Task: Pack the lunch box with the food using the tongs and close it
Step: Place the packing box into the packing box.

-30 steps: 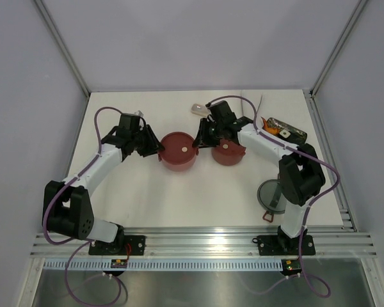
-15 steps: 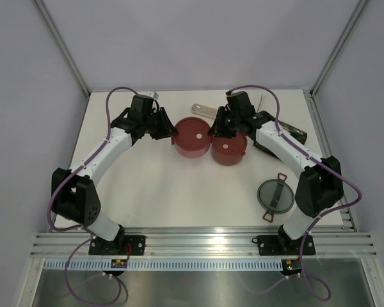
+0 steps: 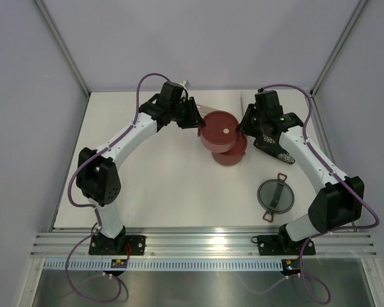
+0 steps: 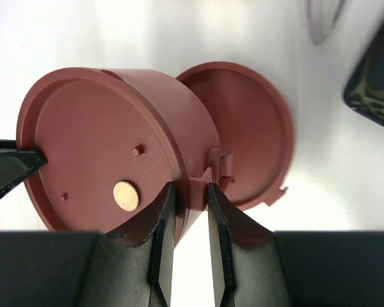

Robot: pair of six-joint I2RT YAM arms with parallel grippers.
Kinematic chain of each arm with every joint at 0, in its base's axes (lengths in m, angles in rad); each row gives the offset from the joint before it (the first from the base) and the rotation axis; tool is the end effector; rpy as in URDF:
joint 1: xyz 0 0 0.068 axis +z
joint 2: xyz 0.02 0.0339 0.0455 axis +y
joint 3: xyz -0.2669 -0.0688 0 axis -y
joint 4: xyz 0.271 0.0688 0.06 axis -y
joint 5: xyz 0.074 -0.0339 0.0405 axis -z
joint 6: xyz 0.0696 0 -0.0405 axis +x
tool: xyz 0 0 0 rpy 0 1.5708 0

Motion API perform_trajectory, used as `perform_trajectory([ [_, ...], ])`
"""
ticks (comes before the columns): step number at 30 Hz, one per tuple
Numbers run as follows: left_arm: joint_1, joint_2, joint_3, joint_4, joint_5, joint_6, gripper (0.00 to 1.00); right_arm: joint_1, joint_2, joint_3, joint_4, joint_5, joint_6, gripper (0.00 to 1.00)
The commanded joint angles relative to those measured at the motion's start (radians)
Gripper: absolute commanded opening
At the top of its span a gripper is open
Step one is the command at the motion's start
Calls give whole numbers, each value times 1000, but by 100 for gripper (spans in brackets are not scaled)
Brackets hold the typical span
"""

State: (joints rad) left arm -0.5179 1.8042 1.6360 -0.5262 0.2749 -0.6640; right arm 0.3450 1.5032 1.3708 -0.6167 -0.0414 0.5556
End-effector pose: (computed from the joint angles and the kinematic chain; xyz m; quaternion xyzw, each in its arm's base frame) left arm 0.3967 -0.2478 0.2967 -0.0075 0.8988 -0.3372 0.2799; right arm 0.3601 0.1325 0.3057 0.0881 0.9124 0.1909 0.3512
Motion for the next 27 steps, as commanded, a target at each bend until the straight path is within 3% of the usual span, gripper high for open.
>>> perform_trajectory([
  [1, -50, 64, 82, 20, 101, -16, 0, -11, -64, 5, 80, -38, 4, 0],
  [27, -73, 241, 196, 20, 113, -11, 0, -90, -17, -52, 107, -12, -49, 0],
])
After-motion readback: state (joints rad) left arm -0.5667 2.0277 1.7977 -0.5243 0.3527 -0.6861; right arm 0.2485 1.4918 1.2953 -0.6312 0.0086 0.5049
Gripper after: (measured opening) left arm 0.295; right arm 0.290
